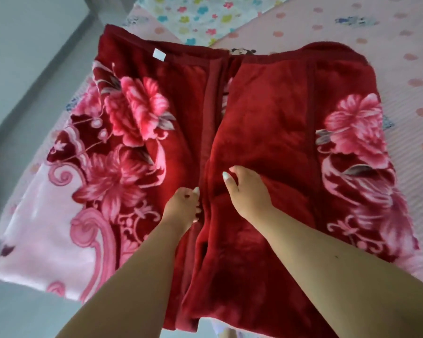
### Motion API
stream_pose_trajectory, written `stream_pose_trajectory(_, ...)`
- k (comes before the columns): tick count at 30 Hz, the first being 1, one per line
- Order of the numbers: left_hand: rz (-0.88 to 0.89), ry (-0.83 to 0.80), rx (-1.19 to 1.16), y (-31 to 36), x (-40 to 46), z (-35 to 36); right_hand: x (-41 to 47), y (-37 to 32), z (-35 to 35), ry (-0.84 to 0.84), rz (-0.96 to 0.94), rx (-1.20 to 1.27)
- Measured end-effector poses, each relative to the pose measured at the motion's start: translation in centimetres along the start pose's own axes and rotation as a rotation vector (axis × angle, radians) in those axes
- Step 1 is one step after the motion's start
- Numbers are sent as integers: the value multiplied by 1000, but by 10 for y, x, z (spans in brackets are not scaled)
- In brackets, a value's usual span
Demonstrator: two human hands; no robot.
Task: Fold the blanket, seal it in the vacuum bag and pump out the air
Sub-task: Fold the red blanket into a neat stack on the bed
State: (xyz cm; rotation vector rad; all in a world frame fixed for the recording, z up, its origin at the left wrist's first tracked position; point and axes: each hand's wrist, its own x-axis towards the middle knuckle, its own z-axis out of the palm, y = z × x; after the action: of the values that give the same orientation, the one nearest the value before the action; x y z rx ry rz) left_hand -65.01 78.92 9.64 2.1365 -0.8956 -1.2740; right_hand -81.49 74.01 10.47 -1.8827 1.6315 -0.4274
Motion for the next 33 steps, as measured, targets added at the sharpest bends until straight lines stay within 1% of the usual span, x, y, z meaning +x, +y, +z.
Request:
stream_pose_trajectory(1,72,63,90,-4,1,-11,-1,-17,9,-18,-59,30)
stream_pose_trajectory(3,196,151,313,-19,5,-37,-1,-52,31,-127,-162,103)
stream_pose_trajectory(4,227,140,479,-28,7,-52,-1,-68,44,-200,-193,124)
stream_pose_trajectory(6,218,59,811,-50,15,-82,1,-90,69,-335,-206,119)
stream_pose_trajectory(7,170,47,845,-62,19,-99,2,-97,81,-383,-184,85)
stream_pose_trajectory(9,49,98,758,-86,24,-137,8,-108,105,-429,-102,-63)
stream_pose_trajectory(12,-60,131,772,-122,38,-202,18,-123,141,-441,42,-288)
stream_pose_trajectory(14,-92,130,790,-145,50,-246,25,-139,167,-409,91,-324)
stream_pose_trajectory(16,-69,136,813,-167,65,-285,32,-163,197,-353,68,-340)
stream_pose_trajectory(19,30,107,891,-181,91,-319,39,-201,240,-356,19,-316)
stream_pose_trajectory(21,109,106,932,-173,111,-330,44,-216,257,-358,44,-312)
stream_pose_trajectory(25,180,84,972,-139,154,-340,64,-212,254,-321,135,-333)
stream_pose_trajectory(27,281,93,1030,-119,174,-343,78,-211,251,-270,164,-350)
stream_pose_trajectory(30,562,131,1103,-92,199,-336,110,-221,258,-144,211,-320)
stream_pose_trajectory(31,613,142,1109,-85,208,-332,123,-226,261,-108,233,-295)
stream_pose_trajectory(32,618,149,1104,-79,217,-328,134,-229,264,-80,253,-270)
stream_pose_trajectory(33,583,156,1090,-75,227,-326,145,-230,266,-53,267,-250)
